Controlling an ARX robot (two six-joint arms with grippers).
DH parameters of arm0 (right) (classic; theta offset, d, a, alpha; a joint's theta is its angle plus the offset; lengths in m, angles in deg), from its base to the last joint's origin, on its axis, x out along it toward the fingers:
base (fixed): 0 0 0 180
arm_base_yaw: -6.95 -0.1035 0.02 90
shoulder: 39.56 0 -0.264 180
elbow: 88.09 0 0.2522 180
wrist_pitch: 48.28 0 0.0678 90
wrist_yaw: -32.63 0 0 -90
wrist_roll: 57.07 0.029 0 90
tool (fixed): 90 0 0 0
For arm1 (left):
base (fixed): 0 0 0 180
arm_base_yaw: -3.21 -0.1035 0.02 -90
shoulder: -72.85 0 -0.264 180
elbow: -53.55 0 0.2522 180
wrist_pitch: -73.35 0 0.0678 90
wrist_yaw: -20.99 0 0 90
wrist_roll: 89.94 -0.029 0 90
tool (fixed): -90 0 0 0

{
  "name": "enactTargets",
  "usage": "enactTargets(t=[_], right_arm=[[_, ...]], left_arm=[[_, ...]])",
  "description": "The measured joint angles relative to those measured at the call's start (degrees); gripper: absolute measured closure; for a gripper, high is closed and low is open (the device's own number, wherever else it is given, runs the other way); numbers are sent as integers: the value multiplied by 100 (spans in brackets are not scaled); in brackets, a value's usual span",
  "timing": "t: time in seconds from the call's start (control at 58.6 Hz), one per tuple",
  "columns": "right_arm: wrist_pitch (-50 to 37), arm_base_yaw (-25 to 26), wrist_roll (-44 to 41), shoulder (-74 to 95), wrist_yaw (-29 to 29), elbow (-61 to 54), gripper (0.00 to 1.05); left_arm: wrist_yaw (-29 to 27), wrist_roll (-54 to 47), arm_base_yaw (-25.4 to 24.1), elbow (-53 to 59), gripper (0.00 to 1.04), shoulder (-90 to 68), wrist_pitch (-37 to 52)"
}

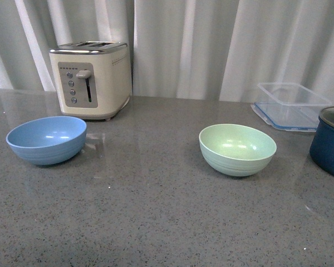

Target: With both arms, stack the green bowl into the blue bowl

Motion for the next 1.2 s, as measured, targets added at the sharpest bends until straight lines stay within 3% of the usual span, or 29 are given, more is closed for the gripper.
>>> enactTargets(t=[0.376,0.512,0.734,0.939,1.195], right_arm=[[0,0,0,0,0,0,10],[0,0,2,-2,-7,0,10],[0,0,0,-4,2,0,10],[0,0,0,-4,0,0,10],[0,0,0,-4,0,0,10]], left_arm=[[-7,0,0,0,7,0,-2],[-1508,-227,304,-144,7,-540,-417],[-920,-125,-476,-807,7,-1744,68],[-538,127,-1215,-2072,7,-3587,372],[-232,673,-1244,-3895,7,-5711,-155]])
